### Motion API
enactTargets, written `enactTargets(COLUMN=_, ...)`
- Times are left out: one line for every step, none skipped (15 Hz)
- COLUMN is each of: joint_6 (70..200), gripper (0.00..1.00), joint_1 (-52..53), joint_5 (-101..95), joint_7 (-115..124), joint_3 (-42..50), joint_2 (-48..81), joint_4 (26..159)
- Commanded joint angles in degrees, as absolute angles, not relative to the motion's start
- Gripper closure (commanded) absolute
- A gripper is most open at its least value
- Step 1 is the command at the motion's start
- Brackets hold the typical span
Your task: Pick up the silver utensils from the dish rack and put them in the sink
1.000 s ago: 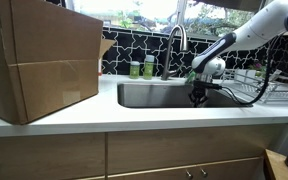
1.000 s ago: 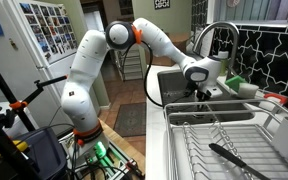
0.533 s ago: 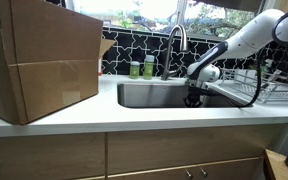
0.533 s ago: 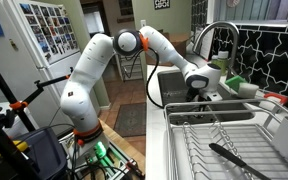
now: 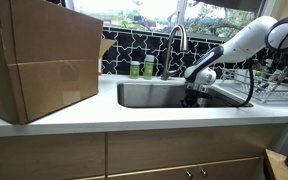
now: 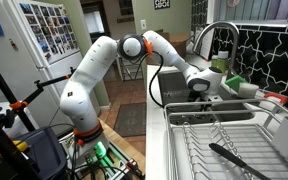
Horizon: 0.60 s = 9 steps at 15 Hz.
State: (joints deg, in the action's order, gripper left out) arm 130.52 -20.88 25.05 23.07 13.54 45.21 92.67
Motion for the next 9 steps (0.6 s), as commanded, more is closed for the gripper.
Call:
enactTargets(joint_6=130.92, gripper=0.96, joint_1=-22.23, joint_5=26.06, joint_7=24.04, joint_3=12.49, joint_2=47.58, joint_4=90.11)
enactTargets(joint_6=130.95, gripper=0.96, joint_1=-22.35, joint_5=26.19, joint_7=24.08, joint_3=12.39, joint_2=47.78, joint_4=89.82)
enactTargets(joint_6=130.88, gripper=0.96, joint_1=-22.41, joint_5=26.25, joint_7=24.17, joint_3=12.34, joint_2=48.02, joint_4=89.52)
enactTargets(joint_6=130.86, gripper=0.96, joint_1=-22.43, joint_5=26.28, joint_7=24.20, joint_3=12.30, joint_2=48.17, joint_4=89.38)
enactTargets(joint_6=130.77, gripper=0.94, joint_1=-22.46, joint_5=26.24, joint_7=24.14, joint_3=12.28, joint_2=48.25, joint_4=89.28)
enactTargets(joint_6=130.75, gripper=0.74, joint_1=-22.67, joint_5=26.53, joint_7=24.08, joint_3=12.08, joint_2=48.35, joint_4=89.07)
enactTargets(joint_6=130.68, gripper=0.64, joint_1=-22.74, joint_5=26.57, joint_7=24.06, joint_3=12.02, joint_2=48.44, joint_4=88.88)
enactTargets(joint_6=130.70, gripper=0.59, joint_1=-22.80, joint_5=26.62, joint_7=24.07, joint_3=11.97, joint_2=48.48, joint_4=88.76)
enactTargets(joint_6=130.79, gripper=0.50, joint_1=-22.81, joint_5=26.60, joint_7=24.07, joint_3=11.96, joint_2=48.47, joint_4=88.74)
